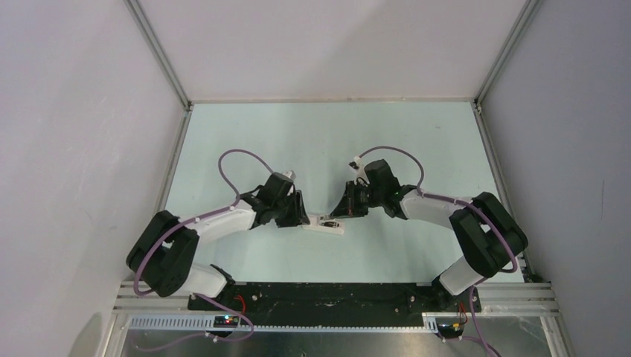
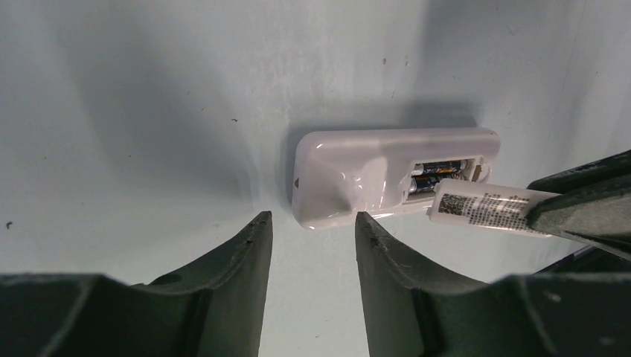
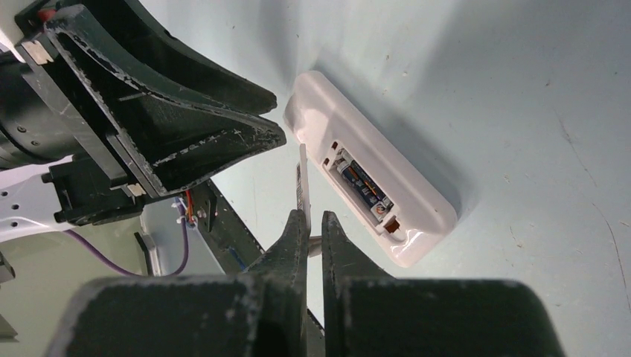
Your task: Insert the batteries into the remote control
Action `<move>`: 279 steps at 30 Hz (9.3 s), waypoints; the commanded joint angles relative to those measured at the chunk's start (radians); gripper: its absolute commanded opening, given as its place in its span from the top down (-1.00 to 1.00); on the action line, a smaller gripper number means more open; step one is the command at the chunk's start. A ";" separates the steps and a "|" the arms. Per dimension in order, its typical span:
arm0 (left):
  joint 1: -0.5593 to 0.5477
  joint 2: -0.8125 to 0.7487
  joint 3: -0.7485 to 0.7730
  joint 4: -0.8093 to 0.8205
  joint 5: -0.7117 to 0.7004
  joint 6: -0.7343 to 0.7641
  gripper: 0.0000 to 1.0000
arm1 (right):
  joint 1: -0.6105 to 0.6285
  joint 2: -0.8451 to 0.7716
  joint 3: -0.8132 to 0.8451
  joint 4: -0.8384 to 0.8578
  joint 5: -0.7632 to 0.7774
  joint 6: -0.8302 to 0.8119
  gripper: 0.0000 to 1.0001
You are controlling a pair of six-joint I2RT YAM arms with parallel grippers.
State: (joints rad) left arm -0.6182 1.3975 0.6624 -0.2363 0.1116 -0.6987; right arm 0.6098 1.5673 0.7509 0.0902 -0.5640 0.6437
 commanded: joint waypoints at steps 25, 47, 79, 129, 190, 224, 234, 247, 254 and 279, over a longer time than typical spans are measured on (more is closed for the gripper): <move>0.015 0.015 -0.012 0.040 0.013 0.060 0.00 | 0.029 0.072 0.079 -0.086 0.101 0.071 1.00; 0.015 0.034 -0.012 0.040 0.012 0.062 0.00 | 0.017 0.061 0.069 -0.154 0.121 0.079 1.00; 0.015 0.047 -0.003 0.041 0.014 0.061 0.02 | 0.009 0.036 0.025 -0.128 0.066 0.099 1.00; 0.016 0.054 -0.005 0.041 0.042 0.073 0.03 | 0.087 0.024 0.038 -0.176 0.243 0.175 0.69; 0.016 0.058 -0.003 0.042 0.036 0.077 0.00 | 0.140 -0.004 0.122 -0.251 0.303 0.180 0.51; 0.015 0.056 -0.010 0.044 0.033 0.079 0.00 | 0.176 -0.052 0.097 -0.301 0.452 0.227 0.21; 0.015 0.055 -0.014 0.044 0.032 0.082 0.00 | 0.179 -0.028 0.097 -0.285 0.444 0.242 0.27; 0.015 0.054 -0.017 0.043 0.033 0.085 0.00 | 0.191 -0.089 0.097 -0.306 0.502 0.243 0.18; 0.016 0.054 -0.015 0.044 0.034 0.087 0.00 | 0.194 -0.092 0.097 -0.335 0.534 0.248 0.13; 0.016 0.063 -0.012 0.046 0.036 0.084 0.00 | 0.204 -0.019 0.097 -0.303 0.483 0.296 0.24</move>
State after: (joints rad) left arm -0.6083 1.4460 0.6544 -0.1955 0.1562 -0.6430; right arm 0.8051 1.5352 0.8402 -0.2432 -0.0795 0.9241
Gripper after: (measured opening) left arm 0.498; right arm 0.394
